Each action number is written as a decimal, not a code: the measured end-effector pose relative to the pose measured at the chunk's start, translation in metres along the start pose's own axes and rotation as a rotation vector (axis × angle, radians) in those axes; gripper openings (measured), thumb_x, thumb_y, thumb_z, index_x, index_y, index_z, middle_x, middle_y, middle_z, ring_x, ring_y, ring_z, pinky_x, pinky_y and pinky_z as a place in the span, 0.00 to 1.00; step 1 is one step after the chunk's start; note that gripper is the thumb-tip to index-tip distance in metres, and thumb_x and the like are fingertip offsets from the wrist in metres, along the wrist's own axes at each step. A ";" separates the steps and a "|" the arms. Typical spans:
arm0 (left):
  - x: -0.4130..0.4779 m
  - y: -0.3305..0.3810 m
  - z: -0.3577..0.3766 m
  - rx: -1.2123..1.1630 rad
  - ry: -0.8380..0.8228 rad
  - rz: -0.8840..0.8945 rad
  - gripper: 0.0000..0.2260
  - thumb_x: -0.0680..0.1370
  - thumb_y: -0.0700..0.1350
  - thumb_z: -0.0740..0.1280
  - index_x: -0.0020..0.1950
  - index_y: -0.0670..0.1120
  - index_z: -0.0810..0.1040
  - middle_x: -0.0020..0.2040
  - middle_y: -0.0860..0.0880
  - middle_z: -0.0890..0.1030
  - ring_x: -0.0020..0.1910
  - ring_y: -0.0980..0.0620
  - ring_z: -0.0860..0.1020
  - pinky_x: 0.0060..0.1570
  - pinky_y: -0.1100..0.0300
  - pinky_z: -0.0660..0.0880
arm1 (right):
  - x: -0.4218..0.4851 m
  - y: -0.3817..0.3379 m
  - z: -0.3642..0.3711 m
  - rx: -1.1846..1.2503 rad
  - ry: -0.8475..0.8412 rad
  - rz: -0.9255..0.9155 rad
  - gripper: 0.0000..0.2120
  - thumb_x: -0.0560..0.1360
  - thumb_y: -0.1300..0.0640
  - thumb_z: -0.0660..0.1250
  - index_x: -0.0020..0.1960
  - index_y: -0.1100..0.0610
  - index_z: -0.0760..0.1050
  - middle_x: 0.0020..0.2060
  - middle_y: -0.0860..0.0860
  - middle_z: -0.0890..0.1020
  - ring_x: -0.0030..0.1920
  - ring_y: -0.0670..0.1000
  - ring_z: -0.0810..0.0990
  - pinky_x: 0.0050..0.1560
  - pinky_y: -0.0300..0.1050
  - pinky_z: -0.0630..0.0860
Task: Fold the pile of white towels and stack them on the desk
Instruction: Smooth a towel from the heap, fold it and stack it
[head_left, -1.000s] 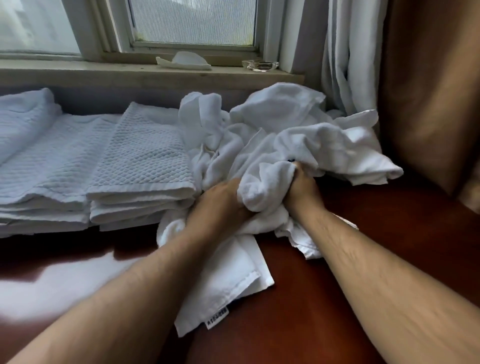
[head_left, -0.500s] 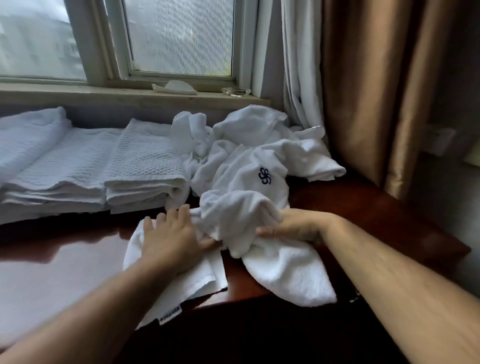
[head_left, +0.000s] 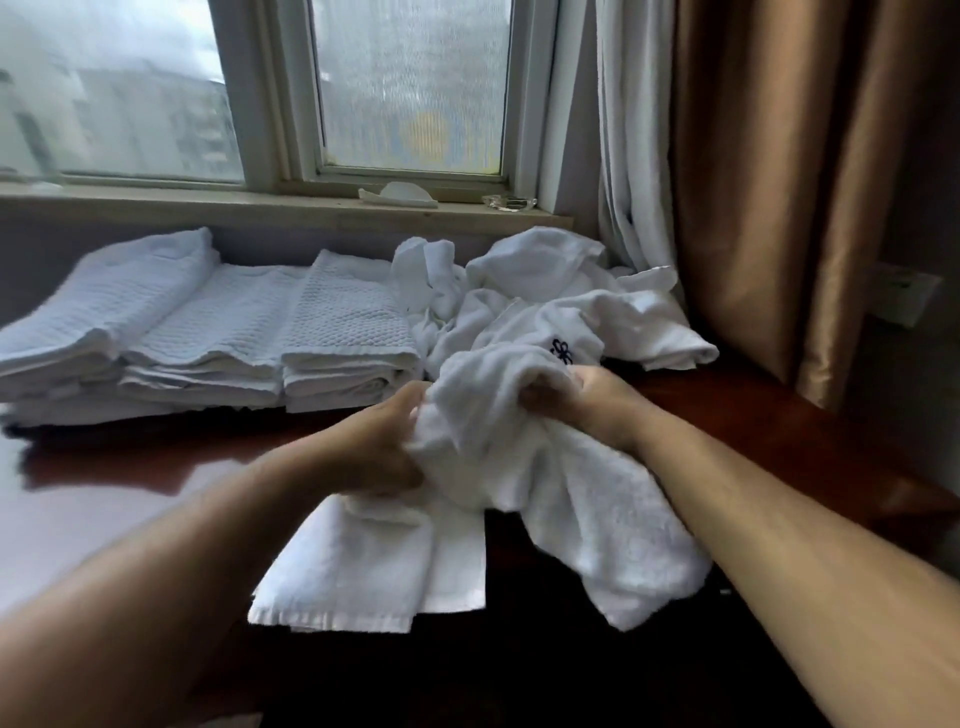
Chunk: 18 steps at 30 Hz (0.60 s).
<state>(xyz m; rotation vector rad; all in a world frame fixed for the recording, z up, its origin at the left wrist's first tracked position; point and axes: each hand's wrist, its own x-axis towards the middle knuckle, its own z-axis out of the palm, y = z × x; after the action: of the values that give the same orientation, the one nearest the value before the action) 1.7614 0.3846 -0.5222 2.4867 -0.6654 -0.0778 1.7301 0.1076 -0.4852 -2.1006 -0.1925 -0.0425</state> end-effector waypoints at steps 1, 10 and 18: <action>-0.004 -0.007 -0.002 0.018 -0.006 -0.057 0.42 0.63 0.48 0.74 0.74 0.56 0.59 0.62 0.49 0.76 0.56 0.51 0.78 0.56 0.59 0.75 | 0.006 -0.003 -0.006 -0.241 0.164 -0.003 0.30 0.64 0.30 0.75 0.55 0.50 0.80 0.48 0.48 0.87 0.55 0.54 0.84 0.52 0.44 0.80; -0.033 -0.030 -0.039 -0.435 0.097 -0.200 0.10 0.81 0.47 0.66 0.50 0.40 0.78 0.41 0.46 0.80 0.42 0.50 0.77 0.39 0.56 0.71 | 0.024 -0.022 0.034 -0.694 -0.191 -0.190 0.57 0.60 0.29 0.77 0.80 0.45 0.54 0.78 0.50 0.62 0.78 0.52 0.59 0.77 0.55 0.59; -0.042 -0.038 -0.119 0.562 0.302 -0.194 0.09 0.73 0.44 0.74 0.51 0.49 0.77 0.47 0.47 0.80 0.48 0.46 0.76 0.46 0.53 0.72 | 0.063 -0.029 0.075 -0.719 0.321 -0.295 0.16 0.73 0.50 0.69 0.58 0.55 0.75 0.53 0.57 0.80 0.51 0.61 0.79 0.43 0.46 0.68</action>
<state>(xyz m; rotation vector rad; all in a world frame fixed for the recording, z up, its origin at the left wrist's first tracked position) 1.7643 0.4919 -0.4461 3.0022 -0.3444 0.4643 1.7846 0.1940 -0.4923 -2.7130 -0.3250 -0.7127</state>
